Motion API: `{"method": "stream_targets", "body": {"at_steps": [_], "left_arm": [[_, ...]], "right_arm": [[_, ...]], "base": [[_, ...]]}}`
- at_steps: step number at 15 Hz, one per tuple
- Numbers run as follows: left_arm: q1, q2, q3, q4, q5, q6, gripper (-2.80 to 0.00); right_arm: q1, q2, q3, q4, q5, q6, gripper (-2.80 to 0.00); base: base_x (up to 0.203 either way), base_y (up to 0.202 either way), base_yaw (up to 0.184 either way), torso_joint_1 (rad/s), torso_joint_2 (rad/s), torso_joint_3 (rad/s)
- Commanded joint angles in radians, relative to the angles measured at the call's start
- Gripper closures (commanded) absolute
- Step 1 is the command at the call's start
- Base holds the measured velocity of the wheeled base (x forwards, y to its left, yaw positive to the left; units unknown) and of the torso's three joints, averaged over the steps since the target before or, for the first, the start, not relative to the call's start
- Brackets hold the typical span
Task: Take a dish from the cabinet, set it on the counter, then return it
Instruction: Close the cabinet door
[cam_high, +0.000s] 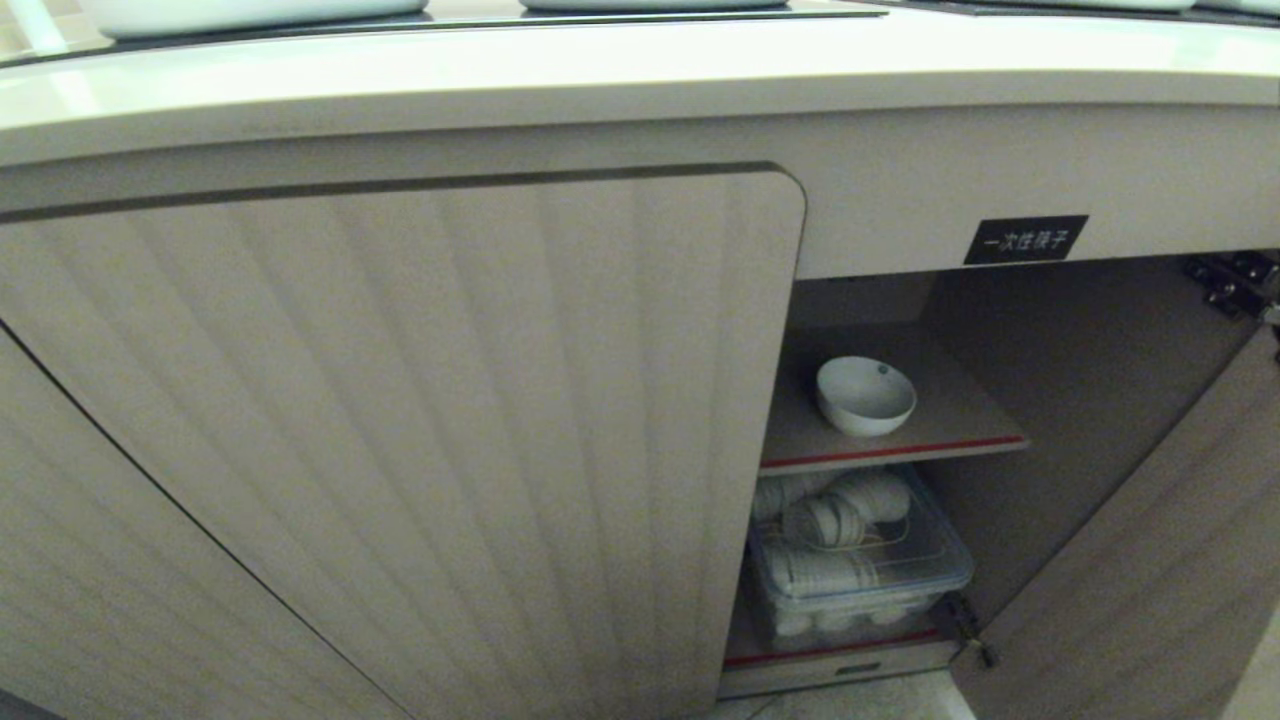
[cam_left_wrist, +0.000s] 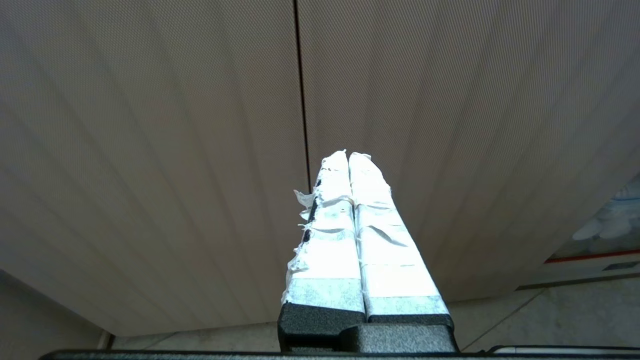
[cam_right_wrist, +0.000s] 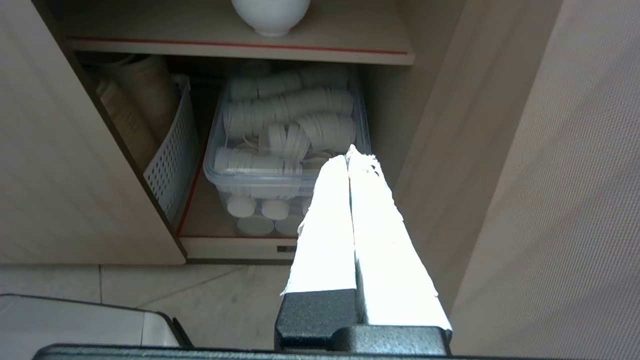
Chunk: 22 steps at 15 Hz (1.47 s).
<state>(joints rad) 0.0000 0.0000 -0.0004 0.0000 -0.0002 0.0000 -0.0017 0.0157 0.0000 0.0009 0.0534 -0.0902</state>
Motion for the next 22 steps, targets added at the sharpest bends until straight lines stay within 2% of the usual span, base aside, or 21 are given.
{"method": "stream_targets", "body": {"at_steps": [1,22], "left_arm": [[0.000,0.000,-0.001,0.000,0.000,0.000,0.00],[0.000,0.000,0.000,0.000,0.000,0.000,0.00]], "right_arm": [[0.000,-0.016,-0.001,-0.001,0.000,0.000,0.00],[0.000,-0.016,-0.001,-0.001,0.000,0.000,0.00]], "base": [[0.000,0.000,0.000,0.000,0.00,0.000],[0.000,0.000,0.000,0.000,0.00,0.000]]}}
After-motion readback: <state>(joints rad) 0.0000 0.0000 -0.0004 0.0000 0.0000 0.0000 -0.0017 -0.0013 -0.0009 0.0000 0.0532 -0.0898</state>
